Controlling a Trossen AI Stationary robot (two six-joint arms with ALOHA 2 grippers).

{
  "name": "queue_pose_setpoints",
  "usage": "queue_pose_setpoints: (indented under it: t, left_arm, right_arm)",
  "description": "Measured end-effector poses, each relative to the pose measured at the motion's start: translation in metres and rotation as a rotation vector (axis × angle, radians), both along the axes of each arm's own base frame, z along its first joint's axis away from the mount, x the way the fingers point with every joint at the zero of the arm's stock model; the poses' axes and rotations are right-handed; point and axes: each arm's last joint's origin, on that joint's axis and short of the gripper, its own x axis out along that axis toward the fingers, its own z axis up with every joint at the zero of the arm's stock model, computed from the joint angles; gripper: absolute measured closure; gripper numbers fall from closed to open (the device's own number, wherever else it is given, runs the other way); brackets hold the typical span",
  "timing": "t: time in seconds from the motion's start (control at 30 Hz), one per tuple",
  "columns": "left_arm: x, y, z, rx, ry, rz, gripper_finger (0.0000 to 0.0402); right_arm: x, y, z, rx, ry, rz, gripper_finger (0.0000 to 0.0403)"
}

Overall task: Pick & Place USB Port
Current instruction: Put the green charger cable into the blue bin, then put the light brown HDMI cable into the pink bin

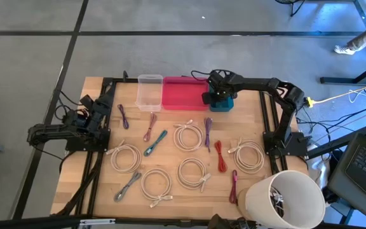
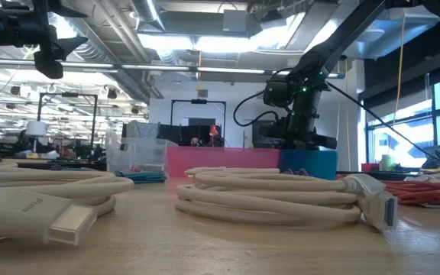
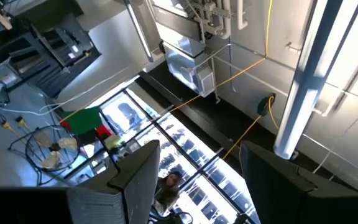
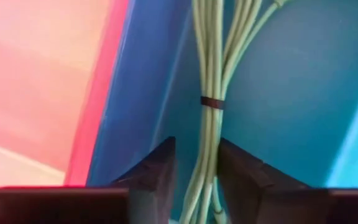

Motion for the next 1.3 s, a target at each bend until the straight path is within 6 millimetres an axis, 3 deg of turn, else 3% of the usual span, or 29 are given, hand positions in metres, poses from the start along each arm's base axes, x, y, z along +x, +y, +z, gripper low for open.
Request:
queue_pose_setpoints:
  t: [0.23, 0.4, 0.53, 0.67, 0.83, 0.97, 1.13, 1.3]
  left_arm:
    - [0.001, 0.000, -0.001, 0.000, 0.016, -0.002, 0.0185]
    - [0.001, 0.000, -0.002, 0.000, 0.023, -0.001, 0.0185]
    - [0.001, 0.000, -0.002, 0.000, 0.024, -0.001, 0.0185]
    - [0.001, 0.000, -0.002, -0.007, 0.024, 0.007, 0.0185]
    - [0.001, 0.000, -0.002, -0.009, 0.024, 0.010, 0.0185]
    - [0.001, 0.000, -0.002, -0.010, 0.025, 0.011, 0.0185]
    - [0.000, 0.002, -0.004, -0.059, 0.020, 0.071, 0.0185]
    - [-0.001, 0.003, -0.004, -0.101, -0.004, 0.098, 0.0185]
  right_arm:
    - [0.000, 0.000, 0.002, 0.001, 0.008, 0.013, 0.0229]
    - [0.004, -0.004, 0.016, -0.021, 0.044, 0.033, 0.0215]
    - [0.005, -0.007, 0.046, -0.091, 0.163, 0.069, 0.0214]
    - [0.004, 0.002, 0.093, -0.154, 0.233, 0.116, 0.0214]
    - [-0.002, 0.033, 0.146, -0.159, 0.229, 0.147, 0.0227]
    - [-0.008, 0.069, 0.170, -0.168, 0.176, 0.164, 0.0238]
    - [-0.014, 0.115, 0.181, -0.172, 0.135, 0.237, 0.0242]
    - [-0.021, 0.157, 0.177, -0.114, 0.100, 0.292, 0.0243]
